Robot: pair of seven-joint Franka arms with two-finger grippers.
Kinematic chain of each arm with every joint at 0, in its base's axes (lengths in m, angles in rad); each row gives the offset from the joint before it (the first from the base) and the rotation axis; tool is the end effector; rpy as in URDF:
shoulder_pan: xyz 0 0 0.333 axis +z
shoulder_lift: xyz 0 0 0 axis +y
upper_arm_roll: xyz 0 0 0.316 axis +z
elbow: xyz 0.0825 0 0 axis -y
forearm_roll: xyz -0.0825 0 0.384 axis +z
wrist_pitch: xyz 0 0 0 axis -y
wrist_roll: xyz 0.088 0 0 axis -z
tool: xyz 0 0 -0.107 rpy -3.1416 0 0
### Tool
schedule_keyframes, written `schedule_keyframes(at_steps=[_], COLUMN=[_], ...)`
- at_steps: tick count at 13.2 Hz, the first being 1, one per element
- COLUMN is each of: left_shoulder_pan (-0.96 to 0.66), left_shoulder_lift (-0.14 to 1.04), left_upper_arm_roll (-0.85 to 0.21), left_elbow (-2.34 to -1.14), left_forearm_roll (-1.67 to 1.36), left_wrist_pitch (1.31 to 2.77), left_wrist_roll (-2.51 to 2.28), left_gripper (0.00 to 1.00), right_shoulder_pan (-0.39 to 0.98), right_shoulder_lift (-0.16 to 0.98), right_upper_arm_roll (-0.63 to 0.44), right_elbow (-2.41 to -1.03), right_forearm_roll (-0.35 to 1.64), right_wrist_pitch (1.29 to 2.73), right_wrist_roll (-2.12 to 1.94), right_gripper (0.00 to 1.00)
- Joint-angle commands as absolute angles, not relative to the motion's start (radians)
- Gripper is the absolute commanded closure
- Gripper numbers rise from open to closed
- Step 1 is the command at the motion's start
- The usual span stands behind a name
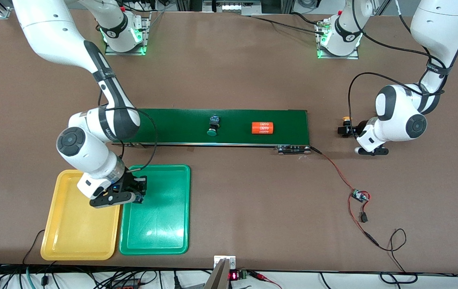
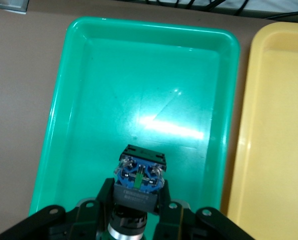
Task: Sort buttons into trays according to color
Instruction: 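Carry the green button into the green tray with the right gripper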
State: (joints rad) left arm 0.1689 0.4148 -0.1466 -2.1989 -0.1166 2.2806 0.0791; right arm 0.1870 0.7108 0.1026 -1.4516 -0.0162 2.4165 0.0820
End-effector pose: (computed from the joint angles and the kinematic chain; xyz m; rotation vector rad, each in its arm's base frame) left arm 0.5166 0.0056 0.1715 2.9506 0.0539 -0.4821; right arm 0.7189 0.1977 0.2936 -3.0085 -0.2790 -0.3703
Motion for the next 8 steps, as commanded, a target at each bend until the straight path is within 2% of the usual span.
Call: schedule_keyframes(at_steps=[1,2,3,4,5,6,7,8], left_shoulder_pan=[0.172,0.170,0.169,0.167,0.163,0.161,0.157,0.138], left_shoulder_lift=[0.407,0.407,0.400,0.391,0.374,0.358,0.333,0.319], left_upper_arm_roll=[-0.153,-0.153,-0.153,-0.156,-0.158,-0.164,-0.169,-0.178], left_elbow=[-2.227,-2.232,-2.233,-2.229,-2.223,-2.220,-2.209,-2.176], left_forearm_roll=[-0.135,-0.133,-0.133,-0.133,-0.133,-0.132,-0.132,-0.132], left_wrist_pitch=[2.301,2.296,2.287,2.266,2.246,2.241,2.240,2.208], left_wrist_roll=[0.072,0.072,0.077,0.077,0.077,0.078,0.074,0.072], left_gripper=[0.33,0.53,0.77,0.90,0.97,1.00,1.00,1.00], right_shoulder_pan=[0.196,0.195,0.195,0.195,0.195,0.196,0.195,0.193], right_shoulder_lift=[0.755,0.756,0.759,0.764,0.765,0.765,0.765,0.765], right_upper_arm_roll=[0.109,0.109,0.109,0.109,0.109,0.109,0.109,0.109], right_elbow=[-1.437,-1.442,-1.442,-1.442,-1.442,-1.442,-1.443,-1.443], right_forearm_roll=[-0.008,-0.008,-0.008,-0.008,-0.008,-0.006,-0.006,-0.006], right_wrist_pitch=[2.467,2.467,2.467,2.468,2.468,2.468,2.468,2.468], right_wrist_roll=[0.034,0.029,0.029,0.029,0.028,0.029,0.029,0.029], right_gripper=[0.96,0.93,0.82,0.63,0.56,0.36,0.24,0.24])
